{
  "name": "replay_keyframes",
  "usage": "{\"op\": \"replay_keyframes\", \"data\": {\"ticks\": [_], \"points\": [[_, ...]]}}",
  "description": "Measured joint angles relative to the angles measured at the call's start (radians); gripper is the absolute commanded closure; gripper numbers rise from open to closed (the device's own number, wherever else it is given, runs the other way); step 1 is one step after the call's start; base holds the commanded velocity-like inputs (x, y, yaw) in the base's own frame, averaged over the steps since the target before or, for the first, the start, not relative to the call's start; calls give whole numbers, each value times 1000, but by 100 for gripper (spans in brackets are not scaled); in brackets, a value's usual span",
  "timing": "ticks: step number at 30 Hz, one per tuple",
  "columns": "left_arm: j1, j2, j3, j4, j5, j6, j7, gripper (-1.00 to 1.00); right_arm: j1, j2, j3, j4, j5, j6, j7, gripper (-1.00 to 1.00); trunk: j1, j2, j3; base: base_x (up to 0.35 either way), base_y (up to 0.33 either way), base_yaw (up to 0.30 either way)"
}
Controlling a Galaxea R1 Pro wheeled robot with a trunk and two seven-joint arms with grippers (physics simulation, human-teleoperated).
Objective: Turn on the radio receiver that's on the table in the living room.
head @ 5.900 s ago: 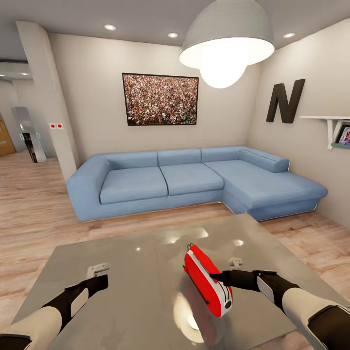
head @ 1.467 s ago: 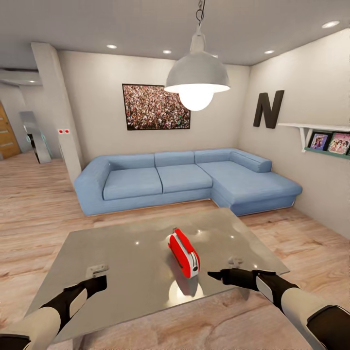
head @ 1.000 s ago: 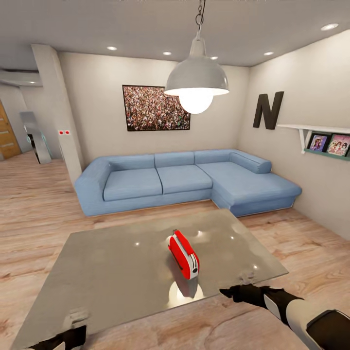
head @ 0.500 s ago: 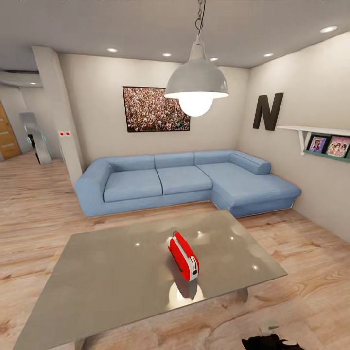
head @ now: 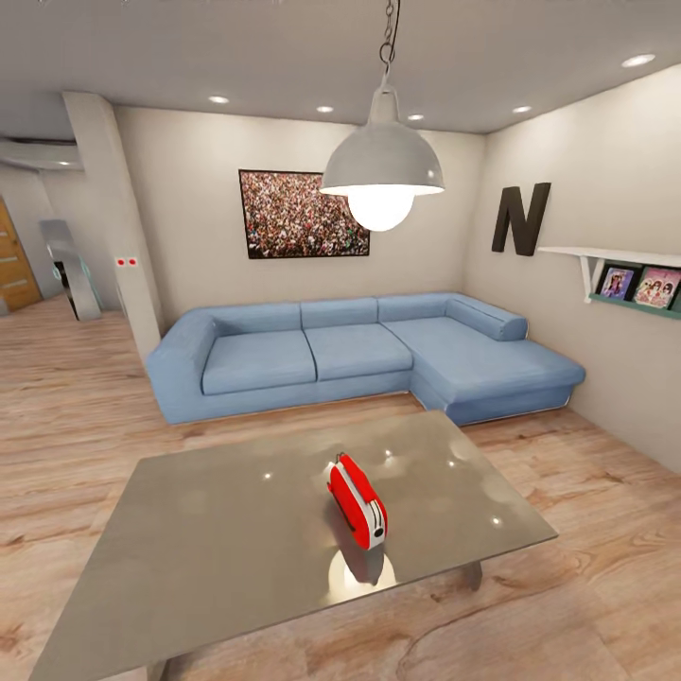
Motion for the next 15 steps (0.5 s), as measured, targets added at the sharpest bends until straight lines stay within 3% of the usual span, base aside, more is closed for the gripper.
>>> {"op": "replay_keyframes", "data": {"ticks": [15], "points": [[0,0,0,-1,2,2,0,100,8,11,-3,0,0,-1,-1,-100,0,0,0,0,0,0]]}}
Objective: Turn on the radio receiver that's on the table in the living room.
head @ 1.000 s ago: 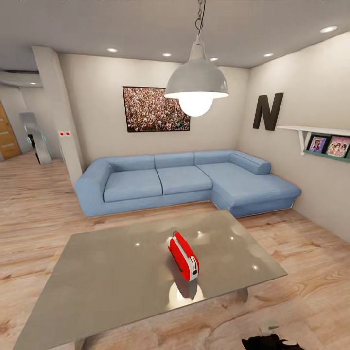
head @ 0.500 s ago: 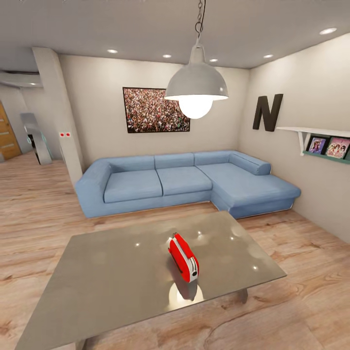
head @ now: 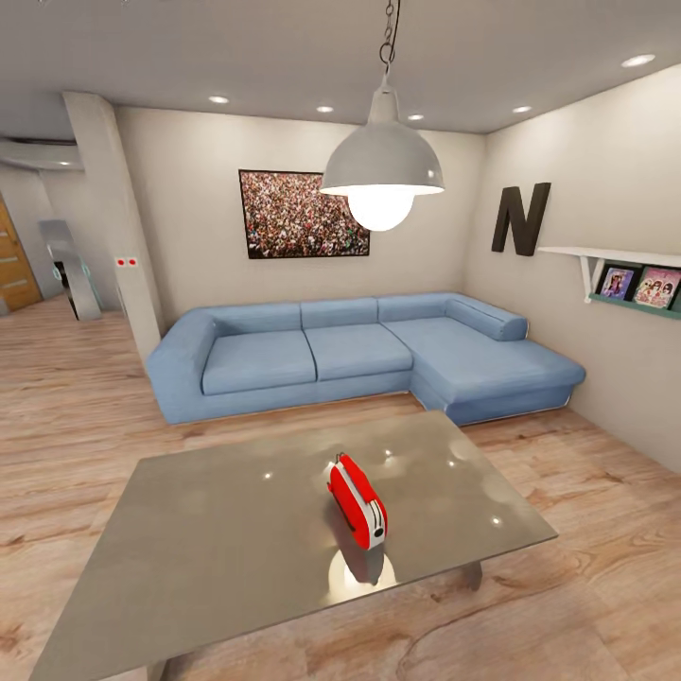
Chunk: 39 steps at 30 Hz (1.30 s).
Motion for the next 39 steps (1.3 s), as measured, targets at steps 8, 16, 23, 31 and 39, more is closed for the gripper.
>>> {"op": "replay_keyframes", "data": {"ticks": [8,16,23,31,39], "points": [[0,-40,0,0,0,0,0,100,0,2,0,0,0,0,0,-100,0,0,0,0,0,0],[0,-113,0,0,1,1,-1,100,0,3,0,0,0,0,0,-100,0,0,0,0,0,0],[0,-181,0,0,1,1,-2,100,0,3,0,0,0,0,0,-100,0,0,0,0,0,0],[0,-209,0,0,2,2,-2,100,0,3,0,0,0,0,0,-100,0,0,0,0,0,0],[0,-211,0,0,2,2,-2,100,0,3,0,0,0,0,0,-100,0,0,0,0,0,0]]}}
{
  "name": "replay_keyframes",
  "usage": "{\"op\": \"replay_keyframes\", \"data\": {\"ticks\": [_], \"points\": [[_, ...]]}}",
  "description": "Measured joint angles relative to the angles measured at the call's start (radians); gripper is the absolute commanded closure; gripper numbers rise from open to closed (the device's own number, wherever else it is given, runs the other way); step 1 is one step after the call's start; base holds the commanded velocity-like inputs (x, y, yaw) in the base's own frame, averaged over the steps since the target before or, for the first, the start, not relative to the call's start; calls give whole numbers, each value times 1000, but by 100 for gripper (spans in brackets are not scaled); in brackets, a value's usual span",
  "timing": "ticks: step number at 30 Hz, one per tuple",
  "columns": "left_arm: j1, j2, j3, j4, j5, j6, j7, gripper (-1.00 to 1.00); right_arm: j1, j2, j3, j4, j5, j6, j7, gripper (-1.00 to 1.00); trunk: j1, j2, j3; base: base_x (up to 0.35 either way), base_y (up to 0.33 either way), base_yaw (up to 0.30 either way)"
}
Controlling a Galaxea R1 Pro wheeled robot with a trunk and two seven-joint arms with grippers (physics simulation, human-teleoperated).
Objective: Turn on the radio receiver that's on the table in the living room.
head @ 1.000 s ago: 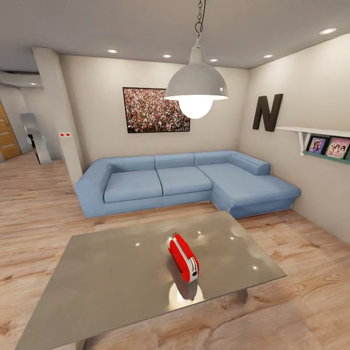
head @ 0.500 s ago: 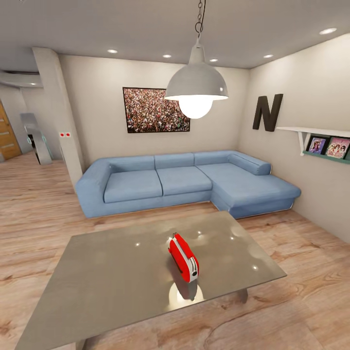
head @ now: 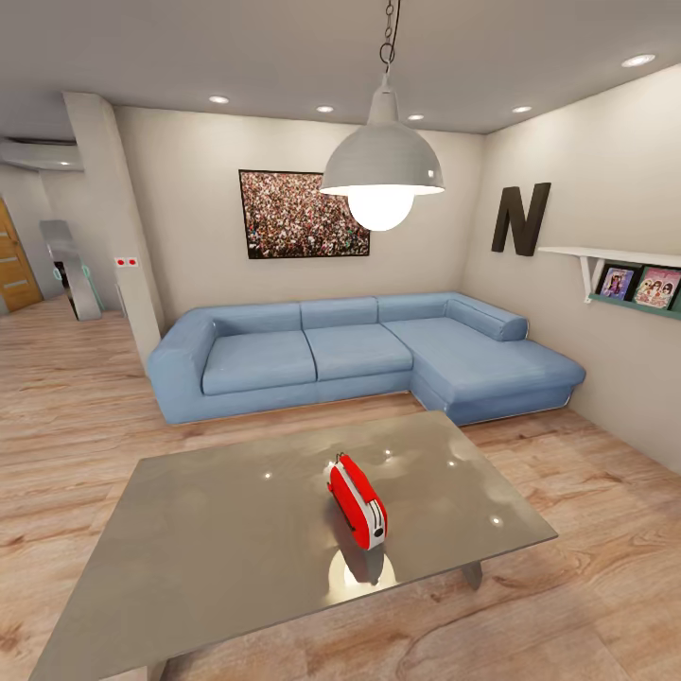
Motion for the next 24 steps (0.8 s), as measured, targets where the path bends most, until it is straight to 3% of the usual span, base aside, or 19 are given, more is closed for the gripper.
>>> {"op": "replay_keyframes", "data": {"ticks": [24], "points": [[0,0,1,0,0,0,0,100,0,0,0,0,0,0,0,-100,0,0,0,0,0,0]]}}
